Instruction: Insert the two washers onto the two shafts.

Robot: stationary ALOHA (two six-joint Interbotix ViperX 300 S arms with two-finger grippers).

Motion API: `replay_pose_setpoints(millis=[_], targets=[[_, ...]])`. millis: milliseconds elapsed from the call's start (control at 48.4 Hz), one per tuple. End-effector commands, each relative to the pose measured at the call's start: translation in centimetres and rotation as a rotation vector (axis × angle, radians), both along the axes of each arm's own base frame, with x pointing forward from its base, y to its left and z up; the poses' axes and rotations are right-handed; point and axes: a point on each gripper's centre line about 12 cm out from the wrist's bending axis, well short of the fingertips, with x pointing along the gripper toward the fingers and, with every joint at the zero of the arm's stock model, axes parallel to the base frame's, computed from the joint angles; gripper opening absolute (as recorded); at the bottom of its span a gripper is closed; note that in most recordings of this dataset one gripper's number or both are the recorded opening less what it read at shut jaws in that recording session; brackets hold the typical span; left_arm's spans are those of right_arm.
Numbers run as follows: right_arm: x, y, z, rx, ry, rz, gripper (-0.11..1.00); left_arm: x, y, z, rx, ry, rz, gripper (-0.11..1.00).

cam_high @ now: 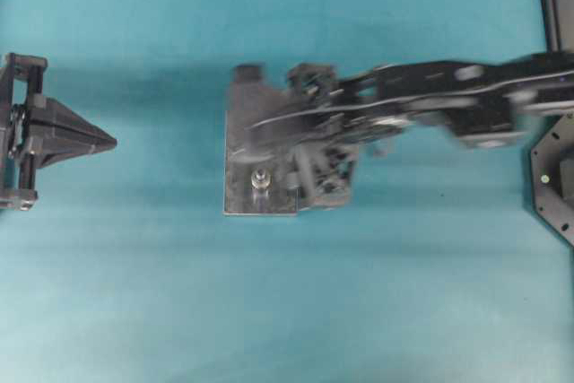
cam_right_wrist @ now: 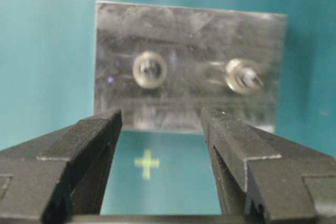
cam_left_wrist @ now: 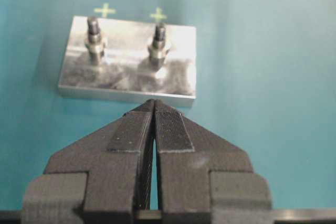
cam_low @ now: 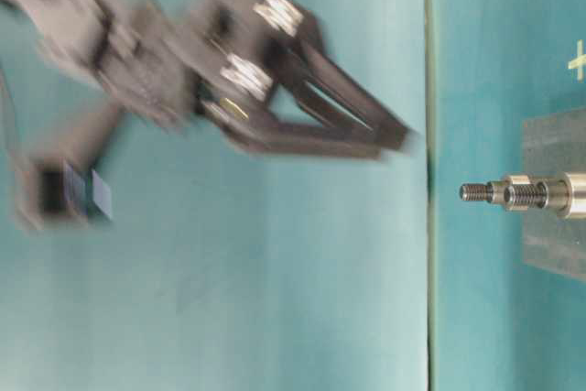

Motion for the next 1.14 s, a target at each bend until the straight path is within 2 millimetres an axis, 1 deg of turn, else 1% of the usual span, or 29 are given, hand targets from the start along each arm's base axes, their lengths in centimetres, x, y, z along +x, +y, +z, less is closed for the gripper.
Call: replay_pose_setpoints(millis=[0,83,330,661,723,847,1115], targets=[[-1.5,-0.5,1.7,0.011,-0.097,-0.035,0.66,0.2,0.0,0.3,0.003,-0.011,-0.001,0.00],[-2.6,-0.8,1.1,0.012,-0.153,-0.052,0.66,0.3,0.0,0.3,0.004,-0.011,-0.002,0.00],[-4.5,-0.9,-0.8,0.012,-0.267,-0.063,0.66,0.3,0.0,0.2,0.004,-0.020,-0.004,0.00],[-7.1,-0.9,-1.0,0.020,-0.365,-0.083,0.66,0.1,0.0,-0.3,0.001,-0.009,-0.002,0.00],[-7.6,-0.9,-1.4,0.020,-0.371,-0.084,0.66,0.1,0.0,-0.4,0.003,-0.021,-0.003,0.00],[-8.6,-0.9,-1.4,0.032,-0.413,-0.098,0.66,0.1,0.0,-0.2,0.002,-0.081,-0.002,0.00],[-9.7,-0.8,-2.6,0.081,-0.488,-0.147,0.66,-0.2,0.0,-0.2,0.003,-0.101,-0.003,0.00]])
